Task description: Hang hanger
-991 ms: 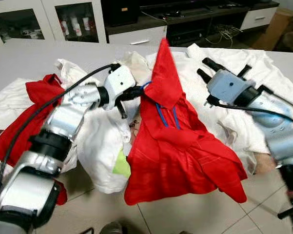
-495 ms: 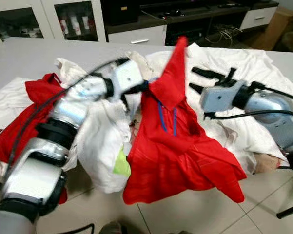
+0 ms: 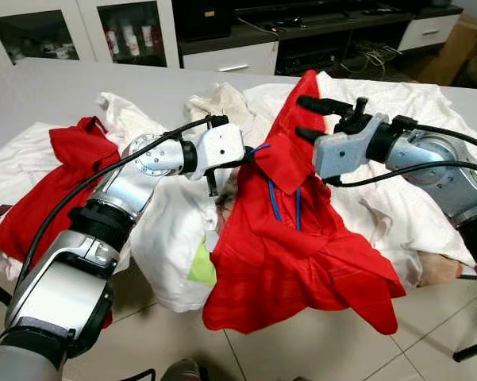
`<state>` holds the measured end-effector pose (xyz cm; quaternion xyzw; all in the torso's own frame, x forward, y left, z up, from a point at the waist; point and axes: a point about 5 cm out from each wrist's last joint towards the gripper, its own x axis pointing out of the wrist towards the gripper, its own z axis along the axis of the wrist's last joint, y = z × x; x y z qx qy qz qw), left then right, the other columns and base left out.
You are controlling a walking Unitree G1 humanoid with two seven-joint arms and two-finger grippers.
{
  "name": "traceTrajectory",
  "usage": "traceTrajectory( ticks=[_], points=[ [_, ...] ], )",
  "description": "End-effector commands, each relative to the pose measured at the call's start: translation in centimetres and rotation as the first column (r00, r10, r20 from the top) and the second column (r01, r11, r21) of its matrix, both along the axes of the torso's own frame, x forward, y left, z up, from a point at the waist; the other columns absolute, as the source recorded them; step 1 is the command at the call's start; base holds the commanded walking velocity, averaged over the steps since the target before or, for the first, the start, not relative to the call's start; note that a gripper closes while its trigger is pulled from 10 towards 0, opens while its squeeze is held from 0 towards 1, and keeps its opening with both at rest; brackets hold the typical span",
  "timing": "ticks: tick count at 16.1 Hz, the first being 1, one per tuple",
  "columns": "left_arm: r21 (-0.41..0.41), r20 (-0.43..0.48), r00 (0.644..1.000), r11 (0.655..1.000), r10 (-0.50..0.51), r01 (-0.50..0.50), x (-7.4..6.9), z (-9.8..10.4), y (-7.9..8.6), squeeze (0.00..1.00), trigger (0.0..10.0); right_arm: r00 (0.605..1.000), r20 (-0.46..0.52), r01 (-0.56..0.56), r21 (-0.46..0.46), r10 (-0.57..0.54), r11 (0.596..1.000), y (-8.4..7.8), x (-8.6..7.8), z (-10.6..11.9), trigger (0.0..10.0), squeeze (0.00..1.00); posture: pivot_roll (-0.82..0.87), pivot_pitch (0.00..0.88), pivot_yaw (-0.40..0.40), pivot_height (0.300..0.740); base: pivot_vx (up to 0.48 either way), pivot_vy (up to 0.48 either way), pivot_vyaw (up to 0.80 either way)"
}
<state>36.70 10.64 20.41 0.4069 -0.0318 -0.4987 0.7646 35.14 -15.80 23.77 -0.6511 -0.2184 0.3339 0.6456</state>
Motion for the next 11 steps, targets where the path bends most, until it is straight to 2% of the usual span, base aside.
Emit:
traceTrajectory(
  ticks=[1, 2, 3, 9, 11],
  points=[
    [0.099, 0.02, 0.999, 0.995, -0.035, 0.033, -0.1, -0.5, -0.1, 0.0, 10.0, 0.999, 0.037, -0.009, -0.098, 0.013, 0.995, -0.1, 0.5, 0.3, 10.0, 0.34, 0.08, 0.0, -0.02, 0.74, 0.0, 0.0, 0.0],
    [0.119, 0.036, 0.998, 0.992, -0.047, 0.042, -0.2, -0.6, -0.2, 0.0, 10.0, 0.999, 0.04, -0.011, -0.133, 0.017, 0.991, 0.0, 0.7, 0.2, 10.0, 0.12, 0.08, 0.0, -0.021, 0.74, 0.0, 0.0, 0.0],
    [0.143, 0.065, 0.996, 0.988, -0.068, 0.059, -0.2, -0.5, -0.5, 0.0, 10.0, 0.999, 0.029, -0.014, -0.203, 0.02, 0.979, 0.0, 0.9, -0.3, 10.0, 0.0, 0.08, 0.0, -0.021, 0.74, 0.0, 0.0, 0.0],
    [0.222, 0.196, 0.965, 0.966, -0.176, 0.132, -0.6, 0.6, -1.8, 0.0, 10.0, 1.0, 0.008, 0.022, -0.34, -0.02, 0.94, -0.8, 1.8, -1.8, 10.0, 0.0, 0.09, 0.0, -0.02, 0.74, 0.0, 0.0, 0.0],
    [0.242, 0.261, 0.938, 0.956, -0.228, 0.165, -0.8, 1.3, -2.6, 0.0, 10.0, 0.999, 0.022, 0.048, -0.389, -0.042, 0.92, -1.3, 2.3, -2.1, 10.0, 0.0, 0.08, 0.0, -0.016, 0.74, 0.0, 0.0, 0.0]
  ],
)
